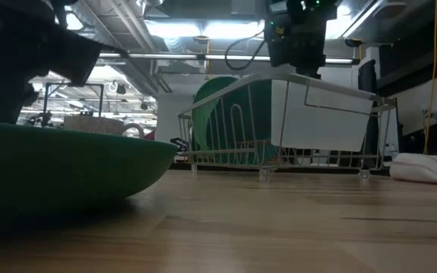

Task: Sort dishes
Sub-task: Put the blue plate into the dish rack

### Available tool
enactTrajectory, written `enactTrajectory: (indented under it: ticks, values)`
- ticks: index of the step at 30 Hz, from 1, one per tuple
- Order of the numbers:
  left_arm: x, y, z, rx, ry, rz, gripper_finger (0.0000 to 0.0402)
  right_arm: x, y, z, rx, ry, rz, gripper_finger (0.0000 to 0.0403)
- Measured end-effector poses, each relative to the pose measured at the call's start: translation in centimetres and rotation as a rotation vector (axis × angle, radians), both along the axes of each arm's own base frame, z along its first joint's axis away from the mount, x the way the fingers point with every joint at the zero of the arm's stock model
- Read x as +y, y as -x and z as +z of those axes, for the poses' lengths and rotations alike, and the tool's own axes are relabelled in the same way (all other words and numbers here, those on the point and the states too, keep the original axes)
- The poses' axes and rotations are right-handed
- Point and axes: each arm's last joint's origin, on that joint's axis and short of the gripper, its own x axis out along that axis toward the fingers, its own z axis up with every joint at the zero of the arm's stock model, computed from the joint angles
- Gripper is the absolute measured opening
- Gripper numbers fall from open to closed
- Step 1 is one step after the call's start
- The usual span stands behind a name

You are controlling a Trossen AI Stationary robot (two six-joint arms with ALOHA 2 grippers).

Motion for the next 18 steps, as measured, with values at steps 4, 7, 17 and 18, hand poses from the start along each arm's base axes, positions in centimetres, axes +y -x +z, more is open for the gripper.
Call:
enactTrajectory:
  ticks: [4, 7, 17, 18]
  values:
    - [0.1, 0.2, -1.1, -0.027, 0.014, 0.003, 0.0172, 1.4, -0.7, 0.0, -0.001, 0.001, 0.047, 0.0138]
    - [0.2, 0.3, -1.6, -0.039, 0.020, 0.004, 0.0172, 2.2, -1.0, 0.0, 0.000, 0.000, 0.075, 0.0138]
    - [0.2, 0.3, -1.7, -0.045, 0.024, 0.010, 0.0172, 2.6, -1.1, 0.0, 0.024, 0.047, 0.086, 0.0138]
    - [0.2, 0.3, -1.7, -0.045, 0.024, 0.009, 0.0172, 2.6, -1.1, -0.1, 0.031, 0.063, 0.083, 0.0138]
